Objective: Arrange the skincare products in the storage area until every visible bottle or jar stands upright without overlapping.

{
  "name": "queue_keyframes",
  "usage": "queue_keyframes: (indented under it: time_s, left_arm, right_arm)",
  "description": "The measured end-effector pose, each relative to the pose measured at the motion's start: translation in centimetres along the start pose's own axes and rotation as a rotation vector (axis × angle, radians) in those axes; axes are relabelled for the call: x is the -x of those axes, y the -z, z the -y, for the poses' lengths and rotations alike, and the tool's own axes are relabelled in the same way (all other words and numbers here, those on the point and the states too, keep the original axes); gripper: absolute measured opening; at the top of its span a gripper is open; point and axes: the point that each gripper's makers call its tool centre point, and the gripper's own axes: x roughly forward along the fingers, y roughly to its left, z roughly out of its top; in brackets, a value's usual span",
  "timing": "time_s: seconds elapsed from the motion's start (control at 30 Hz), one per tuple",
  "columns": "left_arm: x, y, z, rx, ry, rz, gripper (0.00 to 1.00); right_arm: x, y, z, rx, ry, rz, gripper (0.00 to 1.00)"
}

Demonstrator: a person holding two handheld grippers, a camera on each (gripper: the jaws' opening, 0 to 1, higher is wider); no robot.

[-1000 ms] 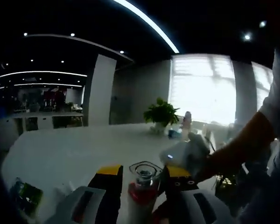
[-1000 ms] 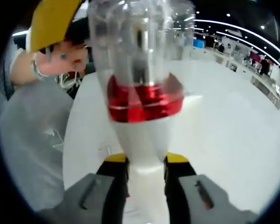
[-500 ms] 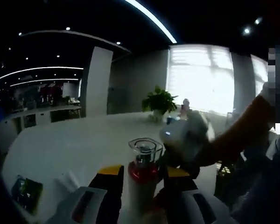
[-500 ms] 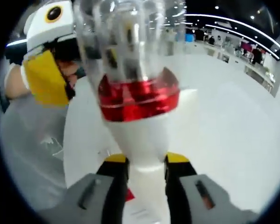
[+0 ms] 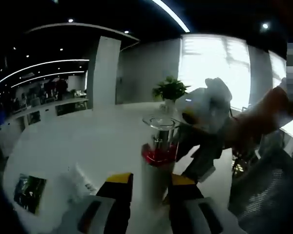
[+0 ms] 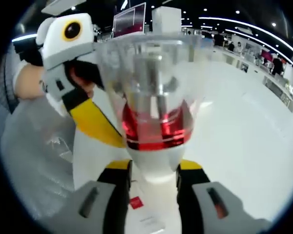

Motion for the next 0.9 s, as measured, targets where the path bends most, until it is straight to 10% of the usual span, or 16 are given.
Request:
queue_keyframes:
  time_s: [0.9]
  left_arm:
    - [0.5,0.6,-3.2,0.013,-0.159,-0.038,0.24]
  right_arm:
    - [0.6,0.2,-0.6,0.005,0.077,-0.029,0.37]
